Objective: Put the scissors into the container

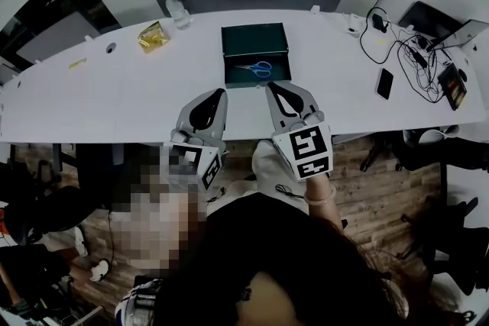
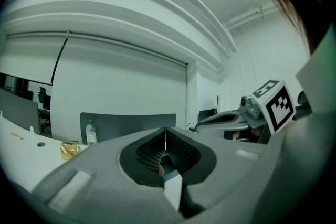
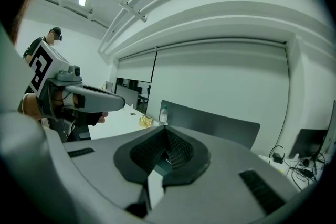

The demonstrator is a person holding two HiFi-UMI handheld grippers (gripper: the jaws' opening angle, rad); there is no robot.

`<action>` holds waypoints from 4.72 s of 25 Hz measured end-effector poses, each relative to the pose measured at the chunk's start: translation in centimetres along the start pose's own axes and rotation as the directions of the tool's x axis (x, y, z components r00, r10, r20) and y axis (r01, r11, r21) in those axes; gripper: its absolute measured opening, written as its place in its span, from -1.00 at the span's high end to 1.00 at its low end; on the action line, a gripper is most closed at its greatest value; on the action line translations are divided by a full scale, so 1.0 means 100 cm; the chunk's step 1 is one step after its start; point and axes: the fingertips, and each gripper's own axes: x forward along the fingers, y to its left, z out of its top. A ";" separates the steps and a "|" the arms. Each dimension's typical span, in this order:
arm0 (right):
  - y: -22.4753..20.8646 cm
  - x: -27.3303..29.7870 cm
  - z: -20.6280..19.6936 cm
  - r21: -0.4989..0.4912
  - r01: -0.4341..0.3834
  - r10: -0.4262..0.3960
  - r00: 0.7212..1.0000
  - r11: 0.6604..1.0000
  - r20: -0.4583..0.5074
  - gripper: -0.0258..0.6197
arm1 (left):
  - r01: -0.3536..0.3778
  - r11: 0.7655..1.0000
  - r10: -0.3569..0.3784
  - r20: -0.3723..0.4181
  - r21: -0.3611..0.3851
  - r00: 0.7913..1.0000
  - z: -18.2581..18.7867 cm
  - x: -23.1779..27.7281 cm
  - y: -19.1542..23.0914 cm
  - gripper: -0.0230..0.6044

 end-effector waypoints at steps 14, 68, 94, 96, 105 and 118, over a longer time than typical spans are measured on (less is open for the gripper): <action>0.010 -0.017 0.002 -0.007 0.000 0.000 1.000 1.000 0.012 0.89 | 0.020 1.000 -0.020 -0.004 0.001 1.000 -0.005 -0.015 -0.019 0.88; -0.029 0.003 -0.009 -0.006 0.022 -0.023 1.000 1.000 -0.021 0.90 | 0.099 0.995 -0.099 -0.017 0.002 0.995 -0.001 0.053 -0.026 0.88; -0.057 0.031 -0.012 -0.025 -0.022 0.021 0.999 0.999 -0.028 0.90 | 0.068 0.998 -0.068 -0.038 -0.003 0.997 -0.002 0.093 -0.016 0.88; -0.057 0.034 -0.011 -0.024 -0.025 0.024 0.999 0.999 -0.023 0.90 | 0.064 0.998 -0.065 -0.040 -0.003 0.997 -0.003 0.094 -0.014 0.88; -0.063 0.042 -0.010 -0.004 -0.017 0.017 1.000 1.000 -0.007 0.90 | 0.053 0.999 -0.053 -0.050 -0.004 0.997 -0.004 0.102 -0.008 0.88; -0.065 0.049 -0.012 -0.008 -0.029 0.029 0.999 1.000 -0.013 0.90 | 0.062 0.998 -0.062 -0.062 -0.004 0.996 -0.008 0.112 -0.005 0.88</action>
